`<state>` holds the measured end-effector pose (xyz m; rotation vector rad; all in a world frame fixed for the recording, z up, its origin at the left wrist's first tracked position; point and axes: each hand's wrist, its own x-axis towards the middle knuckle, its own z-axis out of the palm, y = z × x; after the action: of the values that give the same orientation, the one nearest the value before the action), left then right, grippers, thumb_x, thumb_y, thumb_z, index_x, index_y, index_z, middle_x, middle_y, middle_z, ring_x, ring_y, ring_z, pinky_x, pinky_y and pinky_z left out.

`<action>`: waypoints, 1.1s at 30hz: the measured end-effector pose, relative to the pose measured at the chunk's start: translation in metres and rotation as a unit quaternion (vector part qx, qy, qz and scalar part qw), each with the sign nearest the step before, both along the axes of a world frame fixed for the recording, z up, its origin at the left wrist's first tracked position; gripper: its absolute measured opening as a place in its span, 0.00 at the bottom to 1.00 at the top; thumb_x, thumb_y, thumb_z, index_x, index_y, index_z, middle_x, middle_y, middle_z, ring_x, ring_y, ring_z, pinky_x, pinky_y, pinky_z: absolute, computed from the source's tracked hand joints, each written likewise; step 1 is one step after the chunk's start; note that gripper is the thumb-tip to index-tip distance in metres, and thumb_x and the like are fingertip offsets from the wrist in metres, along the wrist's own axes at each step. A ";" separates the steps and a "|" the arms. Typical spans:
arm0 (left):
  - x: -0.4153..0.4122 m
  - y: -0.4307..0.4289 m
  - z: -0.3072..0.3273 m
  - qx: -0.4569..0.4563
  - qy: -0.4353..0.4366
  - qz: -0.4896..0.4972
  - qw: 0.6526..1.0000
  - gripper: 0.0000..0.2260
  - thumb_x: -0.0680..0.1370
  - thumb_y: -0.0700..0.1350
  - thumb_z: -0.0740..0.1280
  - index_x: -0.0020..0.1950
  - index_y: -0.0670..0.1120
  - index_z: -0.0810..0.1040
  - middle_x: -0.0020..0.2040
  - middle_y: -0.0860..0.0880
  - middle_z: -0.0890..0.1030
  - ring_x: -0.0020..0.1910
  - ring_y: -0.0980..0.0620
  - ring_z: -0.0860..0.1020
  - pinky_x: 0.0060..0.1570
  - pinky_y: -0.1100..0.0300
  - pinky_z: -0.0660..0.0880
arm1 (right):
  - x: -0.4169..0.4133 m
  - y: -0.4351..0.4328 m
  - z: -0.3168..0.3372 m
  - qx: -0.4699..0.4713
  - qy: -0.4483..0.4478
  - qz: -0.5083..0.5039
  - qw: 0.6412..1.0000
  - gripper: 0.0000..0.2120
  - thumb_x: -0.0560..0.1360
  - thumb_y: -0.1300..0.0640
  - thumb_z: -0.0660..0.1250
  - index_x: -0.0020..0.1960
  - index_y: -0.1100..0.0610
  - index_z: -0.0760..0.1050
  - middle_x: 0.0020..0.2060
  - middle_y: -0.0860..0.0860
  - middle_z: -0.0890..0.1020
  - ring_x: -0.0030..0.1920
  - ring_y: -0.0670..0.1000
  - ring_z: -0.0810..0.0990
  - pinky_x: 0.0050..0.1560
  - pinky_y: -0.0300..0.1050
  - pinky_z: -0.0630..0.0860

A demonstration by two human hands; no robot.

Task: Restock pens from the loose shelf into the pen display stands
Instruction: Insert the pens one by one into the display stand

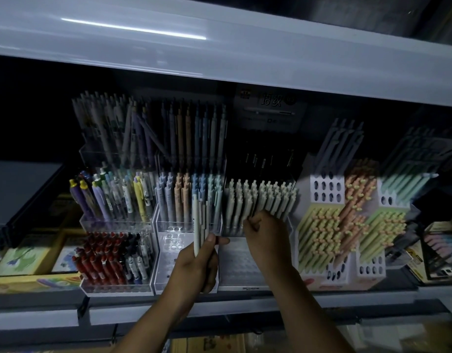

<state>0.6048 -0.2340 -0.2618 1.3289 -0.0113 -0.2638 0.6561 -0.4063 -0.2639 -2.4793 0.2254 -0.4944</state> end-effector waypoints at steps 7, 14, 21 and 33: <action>0.002 -0.003 -0.003 0.009 -0.014 -0.010 1.000 0.14 0.86 0.47 0.58 0.53 0.43 0.82 0.25 0.49 0.63 0.20 0.52 0.59 0.26 0.60 0.61 | -0.023 0.017 0.019 0.184 -0.014 0.149 0.972 0.11 0.80 0.54 0.69 0.40 0.56 0.80 0.26 0.45 0.77 0.27 0.46 0.76 0.30 0.47 0.74; 0.001 -0.001 -0.003 0.050 -0.017 -0.024 0.998 0.21 0.84 0.50 0.62 0.31 0.47 0.66 0.24 0.45 0.63 0.20 0.49 0.60 0.27 0.56 0.60 | -0.029 0.030 0.030 0.289 0.027 0.226 0.930 0.02 0.77 0.59 0.73 0.47 0.56 0.84 0.36 0.50 0.85 0.39 0.48 0.84 0.44 0.48 0.83; 0.001 -0.001 -0.002 0.025 0.001 -0.033 0.999 0.21 0.83 0.54 0.62 0.39 0.39 0.77 0.24 0.45 0.64 0.20 0.50 0.60 0.27 0.60 0.60 | -0.028 0.022 0.035 0.346 0.054 0.233 0.907 0.06 0.79 0.62 0.70 0.45 0.63 0.80 0.27 0.45 0.79 0.27 0.40 0.74 0.30 0.33 0.68; 0.004 -0.008 -0.008 0.022 -0.009 0.010 1.000 0.17 0.83 0.49 0.63 0.40 0.38 0.76 0.22 0.46 0.67 0.18 0.52 0.61 0.25 0.61 0.61 | -0.029 0.017 0.023 0.382 0.010 0.164 0.910 0.10 0.80 0.56 0.69 0.42 0.60 0.80 0.23 0.53 0.73 0.23 0.51 0.68 0.27 0.46 0.66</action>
<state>0.6093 -0.2424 -0.2698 1.3744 -0.0070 -0.2355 0.6272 -0.3888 -0.2413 -1.7018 -0.0042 -0.1776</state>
